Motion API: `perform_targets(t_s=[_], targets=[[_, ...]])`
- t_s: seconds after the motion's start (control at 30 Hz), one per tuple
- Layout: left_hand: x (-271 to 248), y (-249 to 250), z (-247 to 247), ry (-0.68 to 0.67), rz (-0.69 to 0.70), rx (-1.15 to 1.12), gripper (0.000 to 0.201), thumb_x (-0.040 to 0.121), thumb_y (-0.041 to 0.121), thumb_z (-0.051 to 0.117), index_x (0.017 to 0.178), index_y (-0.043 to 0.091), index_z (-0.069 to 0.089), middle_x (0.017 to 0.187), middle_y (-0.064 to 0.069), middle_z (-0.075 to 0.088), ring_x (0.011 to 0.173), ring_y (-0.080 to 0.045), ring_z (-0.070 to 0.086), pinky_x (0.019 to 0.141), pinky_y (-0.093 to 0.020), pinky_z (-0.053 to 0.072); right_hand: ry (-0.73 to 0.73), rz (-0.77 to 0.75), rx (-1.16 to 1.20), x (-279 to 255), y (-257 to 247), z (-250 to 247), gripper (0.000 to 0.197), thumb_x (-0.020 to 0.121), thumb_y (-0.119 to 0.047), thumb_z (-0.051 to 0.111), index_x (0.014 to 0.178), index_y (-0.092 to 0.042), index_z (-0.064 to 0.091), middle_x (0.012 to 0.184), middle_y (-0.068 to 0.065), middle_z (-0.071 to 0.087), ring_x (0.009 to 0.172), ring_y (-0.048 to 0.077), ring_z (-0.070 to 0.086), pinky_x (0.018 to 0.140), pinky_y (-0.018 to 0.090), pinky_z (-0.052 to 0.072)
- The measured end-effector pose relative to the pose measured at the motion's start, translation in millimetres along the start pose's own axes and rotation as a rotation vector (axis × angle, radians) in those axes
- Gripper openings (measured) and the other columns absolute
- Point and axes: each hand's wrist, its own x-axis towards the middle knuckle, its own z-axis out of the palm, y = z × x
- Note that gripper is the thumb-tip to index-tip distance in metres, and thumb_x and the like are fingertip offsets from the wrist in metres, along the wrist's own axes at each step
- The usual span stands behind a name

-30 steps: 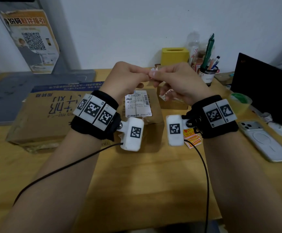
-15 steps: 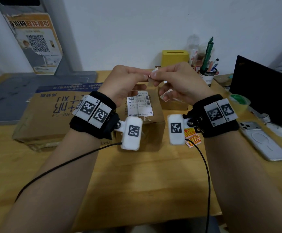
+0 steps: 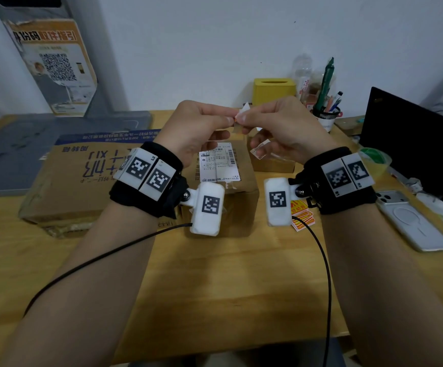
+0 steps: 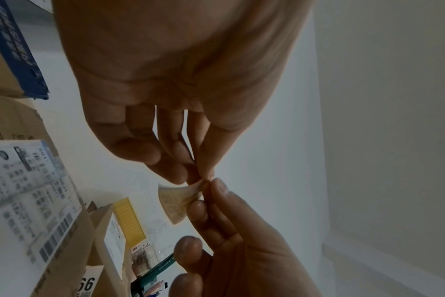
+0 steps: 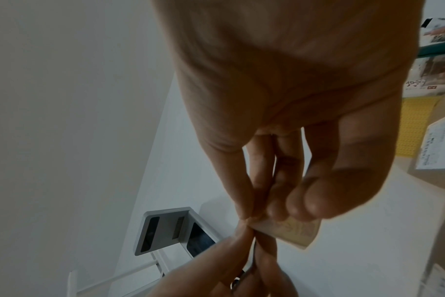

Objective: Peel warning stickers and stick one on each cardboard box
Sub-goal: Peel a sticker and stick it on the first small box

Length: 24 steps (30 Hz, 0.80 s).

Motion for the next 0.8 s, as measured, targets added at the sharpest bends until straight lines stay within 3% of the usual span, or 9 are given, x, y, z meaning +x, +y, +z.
perform_targets(t_s=[0.27,0.4,0.6,0.8], targets=[[-1.6,2.2,-0.3,-0.009,0.016,0.008,0.019,0.091,0.008,0.068,0.091,0.023,0.08,0.076,0.007,0.075,0.066,-0.006,0.066,0.067,-0.026,0.049,0.01,-0.009,-0.038,-3.1,-2.4,0.4,0.017,0.091,-0.018,0.077,0.101,-0.004,0.079,0.08,0.007,0.07,0.055,0.016,0.059,0.044,0.025,0.049],[-1.7,2.5,-0.2,-0.005,0.017,0.003,0.017,0.09,0.011,0.07,0.089,0.024,0.081,0.077,0.008,0.076,0.068,-0.007,0.066,0.07,-0.027,0.051,0.026,-0.01,-0.02,-3.8,-1.9,0.5,0.022,0.09,-0.018,0.077,0.104,-0.001,0.077,0.078,0.007,0.071,0.057,0.019,0.059,0.047,0.028,0.051],[-3.1,1.3,2.3,-0.009,0.015,-0.011,0.013,0.089,0.013,0.072,0.093,0.022,0.08,0.082,0.004,0.076,0.074,-0.01,0.066,0.068,-0.025,0.05,0.008,0.009,0.015,-6.3,-1.1,2.2,0.028,0.094,-0.026,0.074,0.108,-0.002,0.075,0.09,0.012,0.079,0.059,0.023,0.065,0.052,0.033,0.057],[-3.9,0.5,2.2,0.0,0.03,-0.008,0.017,0.088,0.01,0.073,0.097,0.023,0.08,0.079,0.005,0.076,0.073,-0.008,0.066,0.066,-0.023,0.05,0.024,-0.003,0.036,-7.1,-1.1,2.7,0.027,0.094,-0.021,0.073,0.108,0.001,0.074,0.086,0.011,0.078,0.058,0.025,0.065,0.049,0.031,0.055]])
